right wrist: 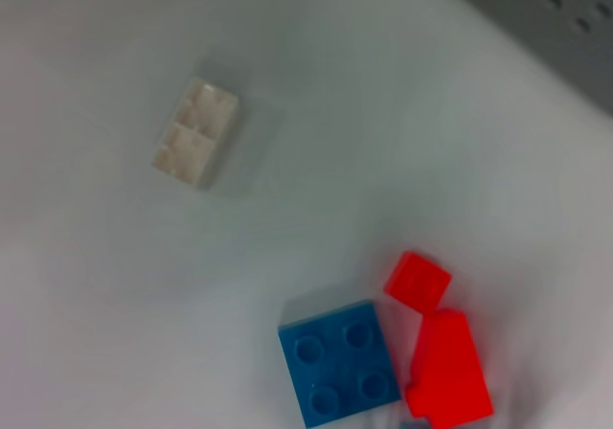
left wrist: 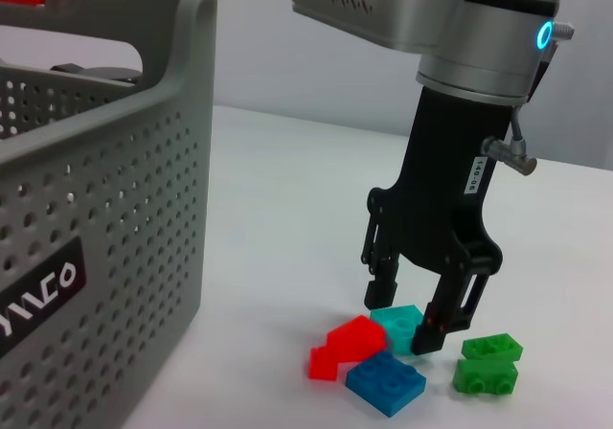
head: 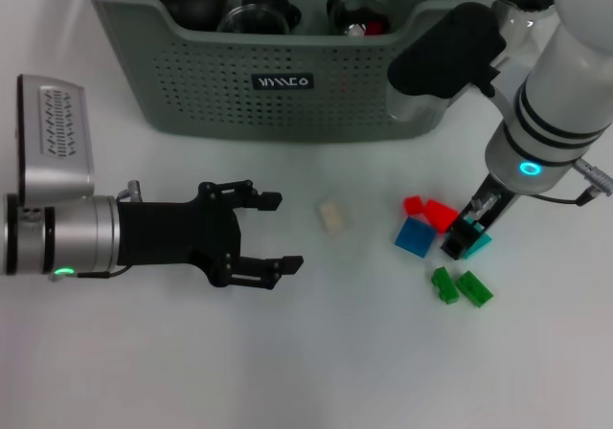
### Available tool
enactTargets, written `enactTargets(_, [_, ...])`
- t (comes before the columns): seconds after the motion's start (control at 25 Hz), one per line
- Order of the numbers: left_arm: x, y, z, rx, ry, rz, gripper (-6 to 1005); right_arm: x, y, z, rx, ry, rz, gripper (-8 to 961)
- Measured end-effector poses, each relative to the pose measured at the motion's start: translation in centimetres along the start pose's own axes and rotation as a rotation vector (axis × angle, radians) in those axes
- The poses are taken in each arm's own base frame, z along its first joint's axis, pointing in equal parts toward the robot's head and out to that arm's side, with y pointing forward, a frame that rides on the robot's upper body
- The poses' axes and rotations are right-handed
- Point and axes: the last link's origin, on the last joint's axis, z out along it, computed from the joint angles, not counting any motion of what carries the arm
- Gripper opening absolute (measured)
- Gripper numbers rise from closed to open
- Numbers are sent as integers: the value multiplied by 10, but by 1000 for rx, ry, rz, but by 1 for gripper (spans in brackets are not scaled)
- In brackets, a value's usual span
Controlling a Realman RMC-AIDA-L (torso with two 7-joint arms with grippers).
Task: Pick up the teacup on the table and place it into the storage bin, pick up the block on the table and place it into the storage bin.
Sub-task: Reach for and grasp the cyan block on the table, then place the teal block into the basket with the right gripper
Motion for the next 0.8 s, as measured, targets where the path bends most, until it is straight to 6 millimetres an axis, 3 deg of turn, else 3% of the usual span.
enactTargets(0.52, [0,2,1,-7,3,-6,862,-1,2,-4,-6,-16,-10,439])
enactTargets(0.8, [-1,3,-2,-6,5,-10,862,2,5,-38,-34,-51,-18,423])
